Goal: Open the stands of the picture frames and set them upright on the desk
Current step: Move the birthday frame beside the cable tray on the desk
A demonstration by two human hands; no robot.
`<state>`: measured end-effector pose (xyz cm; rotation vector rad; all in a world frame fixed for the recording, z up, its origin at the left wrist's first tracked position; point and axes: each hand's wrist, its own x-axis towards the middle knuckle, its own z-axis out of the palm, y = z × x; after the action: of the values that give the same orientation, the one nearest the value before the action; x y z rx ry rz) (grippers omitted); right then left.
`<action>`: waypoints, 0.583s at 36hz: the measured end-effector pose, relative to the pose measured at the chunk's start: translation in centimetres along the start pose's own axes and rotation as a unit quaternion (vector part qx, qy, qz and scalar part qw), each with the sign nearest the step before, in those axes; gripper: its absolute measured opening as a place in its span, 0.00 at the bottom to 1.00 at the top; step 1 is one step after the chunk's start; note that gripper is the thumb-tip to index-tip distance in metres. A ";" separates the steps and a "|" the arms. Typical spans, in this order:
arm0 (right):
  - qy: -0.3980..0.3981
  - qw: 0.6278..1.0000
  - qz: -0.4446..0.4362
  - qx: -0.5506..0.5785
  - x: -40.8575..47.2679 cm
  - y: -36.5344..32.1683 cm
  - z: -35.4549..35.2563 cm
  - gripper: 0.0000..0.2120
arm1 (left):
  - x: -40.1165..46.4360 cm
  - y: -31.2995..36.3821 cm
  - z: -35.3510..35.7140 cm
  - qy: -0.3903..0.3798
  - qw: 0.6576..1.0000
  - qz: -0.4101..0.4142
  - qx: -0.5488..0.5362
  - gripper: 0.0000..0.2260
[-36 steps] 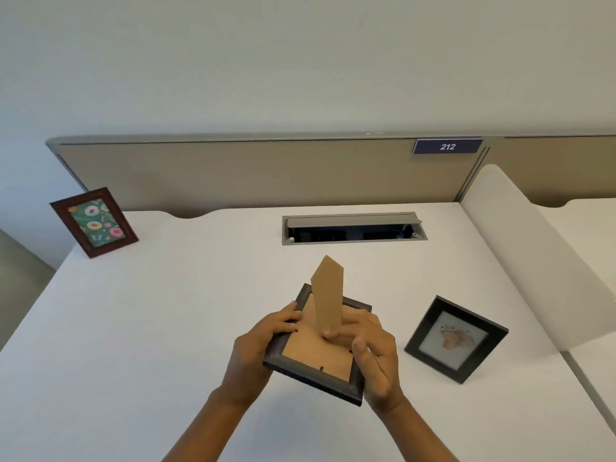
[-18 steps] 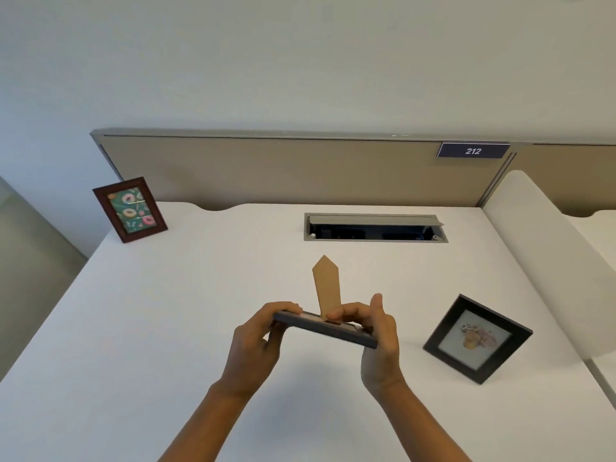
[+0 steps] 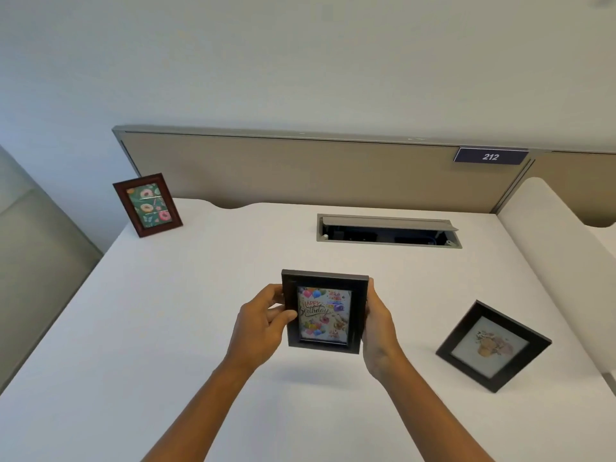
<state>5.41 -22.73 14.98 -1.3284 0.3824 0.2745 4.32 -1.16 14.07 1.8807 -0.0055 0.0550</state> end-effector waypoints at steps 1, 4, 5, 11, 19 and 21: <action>-0.001 1.000 0.015 -0.002 0.3 0.2 0.1 0.33 | 0.2 -0.1 -0.2 0.000 1.000 -0.012 0.007 0.14; -0.005 0.999 0.046 -0.008 1.2 0.6 0.5 0.33 | 1.0 -0.4 -0.6 0.000 0.999 -0.048 0.014 0.14; -0.006 0.998 0.054 -0.012 1.5 0.8 0.7 0.33 | 1.2 -0.6 -0.7 -0.001 0.998 -0.060 0.013 0.15; -0.001 0.994 0.102 -0.026 3.5 1.0 1.5 0.31 | 2.8 -1.8 -1.1 0.006 0.993 -0.118 0.017 0.15; 0.019 0.991 0.125 -0.044 6.9 1.0 2.7 0.31 | 6.5 -3.8 -1.6 -0.008 0.988 -0.150 0.021 0.16; 0.026 0.990 0.125 -0.058 8.0 0.9 3.0 0.29 | 7.7 -4.3 -1.7 -0.011 0.987 -0.157 0.026 0.17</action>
<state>12.62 -19.79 11.44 -1.4048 0.5854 0.4780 12.09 1.98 10.81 1.9141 0.2781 -0.1839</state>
